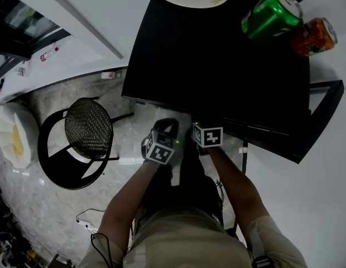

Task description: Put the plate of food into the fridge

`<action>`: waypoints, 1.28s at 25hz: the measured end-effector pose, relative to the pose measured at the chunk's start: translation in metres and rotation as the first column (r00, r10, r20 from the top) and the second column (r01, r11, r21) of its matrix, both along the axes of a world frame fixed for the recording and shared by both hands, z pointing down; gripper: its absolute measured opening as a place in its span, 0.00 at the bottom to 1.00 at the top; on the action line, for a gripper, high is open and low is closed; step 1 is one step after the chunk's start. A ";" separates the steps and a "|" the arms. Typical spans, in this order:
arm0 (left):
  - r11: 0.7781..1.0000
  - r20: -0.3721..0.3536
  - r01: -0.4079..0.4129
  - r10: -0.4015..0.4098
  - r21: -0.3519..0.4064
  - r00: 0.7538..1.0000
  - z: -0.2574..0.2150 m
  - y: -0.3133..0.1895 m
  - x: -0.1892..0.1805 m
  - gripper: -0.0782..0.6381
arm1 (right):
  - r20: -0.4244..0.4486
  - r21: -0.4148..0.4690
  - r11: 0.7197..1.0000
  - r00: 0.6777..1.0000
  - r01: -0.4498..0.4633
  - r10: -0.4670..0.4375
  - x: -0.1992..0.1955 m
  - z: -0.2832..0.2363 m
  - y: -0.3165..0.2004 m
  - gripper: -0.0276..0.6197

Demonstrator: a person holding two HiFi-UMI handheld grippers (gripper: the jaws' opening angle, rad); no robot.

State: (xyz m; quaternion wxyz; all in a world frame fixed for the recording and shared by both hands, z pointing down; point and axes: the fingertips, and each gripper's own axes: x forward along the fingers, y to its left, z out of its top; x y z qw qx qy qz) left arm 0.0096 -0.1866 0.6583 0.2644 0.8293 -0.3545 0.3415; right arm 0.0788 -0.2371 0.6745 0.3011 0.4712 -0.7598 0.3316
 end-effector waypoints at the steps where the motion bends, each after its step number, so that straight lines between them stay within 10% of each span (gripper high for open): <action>1: 1.000 0.001 -0.001 0.001 0.002 1.000 -0.001 -0.002 0.001 0.13 | -0.020 0.016 1.000 1.000 0.020 -0.020 -0.002 -0.002 -0.002 0.11; 32: 1.000 0.019 0.009 -0.008 -0.018 1.000 0.008 0.018 -0.014 0.13 | -0.046 0.070 0.989 0.991 0.130 -0.127 -0.016 -0.015 -0.017 0.11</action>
